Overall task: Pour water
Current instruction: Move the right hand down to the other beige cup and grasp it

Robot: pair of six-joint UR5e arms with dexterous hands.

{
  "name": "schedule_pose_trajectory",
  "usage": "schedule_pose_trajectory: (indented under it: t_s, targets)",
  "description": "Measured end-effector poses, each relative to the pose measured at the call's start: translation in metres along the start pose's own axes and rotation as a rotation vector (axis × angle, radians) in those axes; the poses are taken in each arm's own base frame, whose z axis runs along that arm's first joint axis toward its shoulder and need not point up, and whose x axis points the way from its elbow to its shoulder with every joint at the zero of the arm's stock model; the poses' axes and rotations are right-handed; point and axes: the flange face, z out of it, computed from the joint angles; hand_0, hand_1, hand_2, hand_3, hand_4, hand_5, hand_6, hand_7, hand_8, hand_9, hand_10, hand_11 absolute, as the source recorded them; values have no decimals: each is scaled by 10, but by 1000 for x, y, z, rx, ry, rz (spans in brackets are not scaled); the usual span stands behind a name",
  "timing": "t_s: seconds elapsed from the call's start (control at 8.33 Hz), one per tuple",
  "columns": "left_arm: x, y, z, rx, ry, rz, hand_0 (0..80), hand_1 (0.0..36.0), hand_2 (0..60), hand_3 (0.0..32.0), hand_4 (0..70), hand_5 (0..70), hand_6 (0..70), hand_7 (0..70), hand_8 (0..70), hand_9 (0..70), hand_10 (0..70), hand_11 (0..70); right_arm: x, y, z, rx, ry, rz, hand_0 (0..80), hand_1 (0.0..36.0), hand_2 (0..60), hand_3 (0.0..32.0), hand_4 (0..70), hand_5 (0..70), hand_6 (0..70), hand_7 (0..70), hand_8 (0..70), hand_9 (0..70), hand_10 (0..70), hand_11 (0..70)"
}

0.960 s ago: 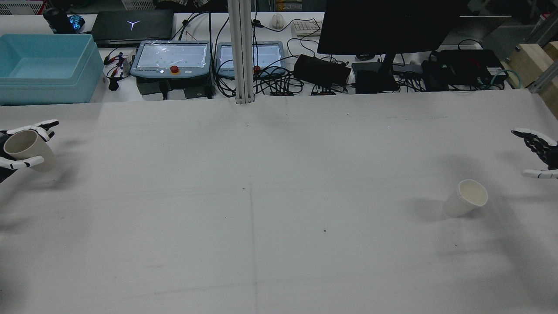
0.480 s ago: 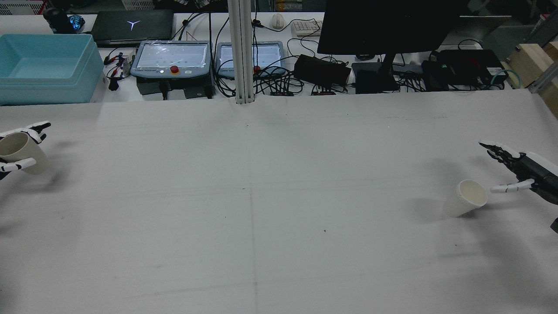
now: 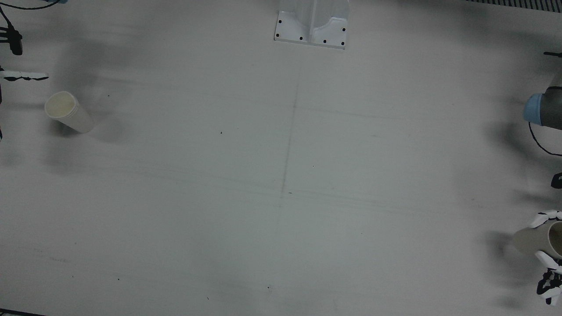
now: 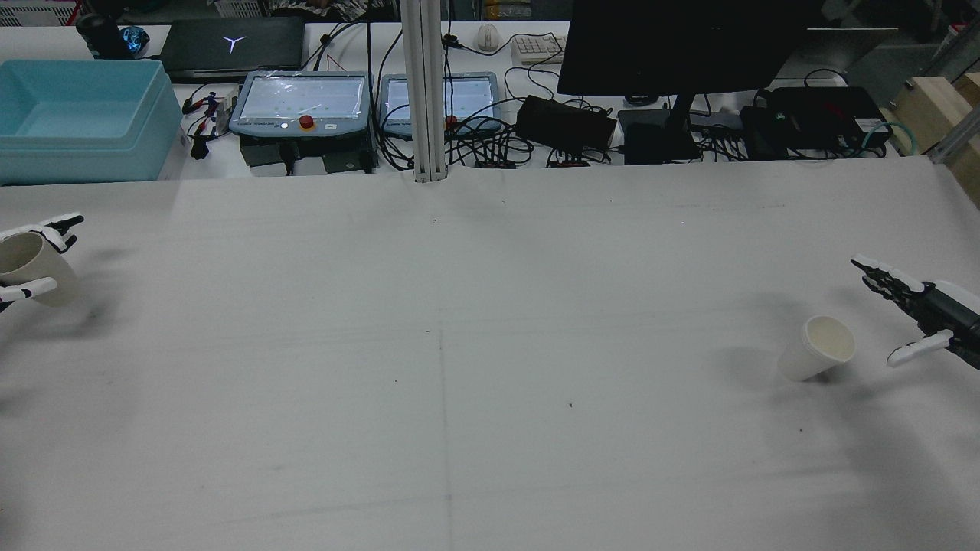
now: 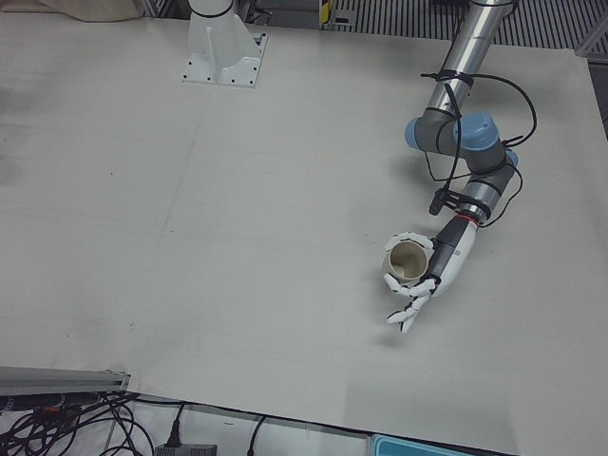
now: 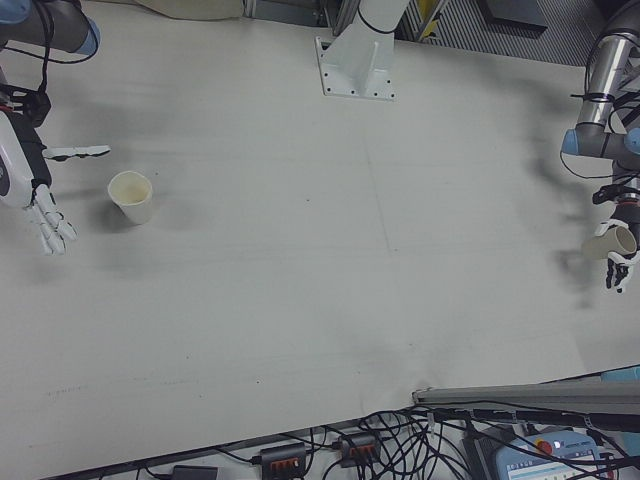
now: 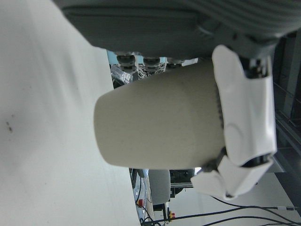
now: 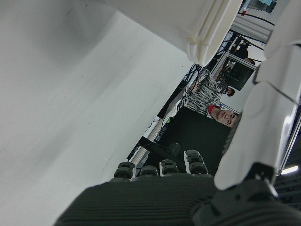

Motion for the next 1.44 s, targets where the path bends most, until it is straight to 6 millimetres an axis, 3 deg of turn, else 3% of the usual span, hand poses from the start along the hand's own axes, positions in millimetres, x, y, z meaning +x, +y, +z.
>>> schedule_pose_trajectory:
  t_s: [0.36,0.84,1.2,1.32,1.44]
  targets:
    - [1,-2,-1,2,1,0,554,360,600,0,700,700,78,178,26,39,36,68,6,4,-7,-6,23,-42,510,197,65,0,0,146,0,94,0,4,29,67]
    - [4,-10,-11,7,12,1,548,360,600,0,700,700,77,174,27,38,36,67,25,17,2,-25,41,-100,528,219,74,0,0,140,0,91,0,4,37,81]
    - [7,-20,-30,14,24,1,547,360,600,0,700,700,77,173,30,40,37,68,59,48,22,-48,37,-81,551,244,79,0,0,120,0,87,0,3,41,90]
    - [8,-23,-36,17,27,1,546,360,600,0,700,700,78,172,27,40,37,69,75,66,30,-57,28,-65,587,275,94,0,0,149,0,108,0,7,53,110]
    - [11,-26,-41,19,31,2,545,360,600,0,700,700,77,171,29,40,37,68,84,83,36,-64,9,-48,768,355,227,0,0,468,82,291,124,221,187,313]
